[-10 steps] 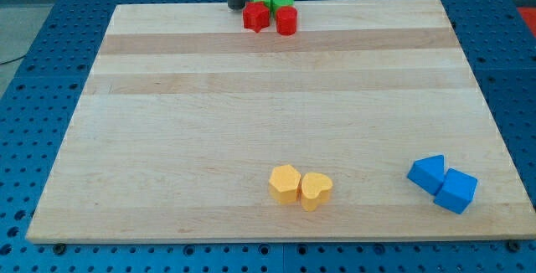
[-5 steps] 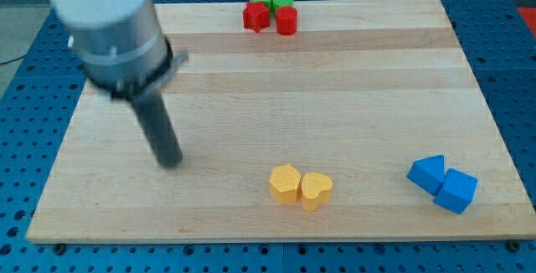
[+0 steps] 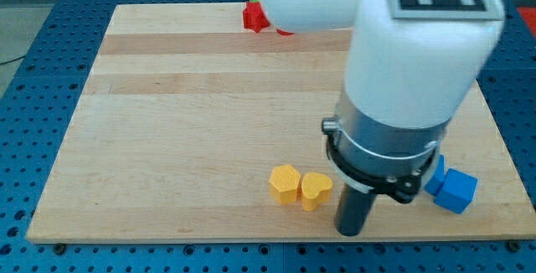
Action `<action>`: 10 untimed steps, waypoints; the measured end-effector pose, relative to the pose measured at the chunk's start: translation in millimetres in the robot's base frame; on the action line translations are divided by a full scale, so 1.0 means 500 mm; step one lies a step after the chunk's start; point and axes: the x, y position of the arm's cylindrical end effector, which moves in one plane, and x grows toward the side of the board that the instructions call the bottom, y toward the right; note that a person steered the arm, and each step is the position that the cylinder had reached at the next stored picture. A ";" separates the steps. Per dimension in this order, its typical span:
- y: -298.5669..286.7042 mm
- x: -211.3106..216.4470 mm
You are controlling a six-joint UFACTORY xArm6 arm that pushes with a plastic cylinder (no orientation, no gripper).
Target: Place the heart to the center of the board
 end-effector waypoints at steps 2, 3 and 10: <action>-0.047 -0.013; -0.053 -0.030; -0.076 -0.364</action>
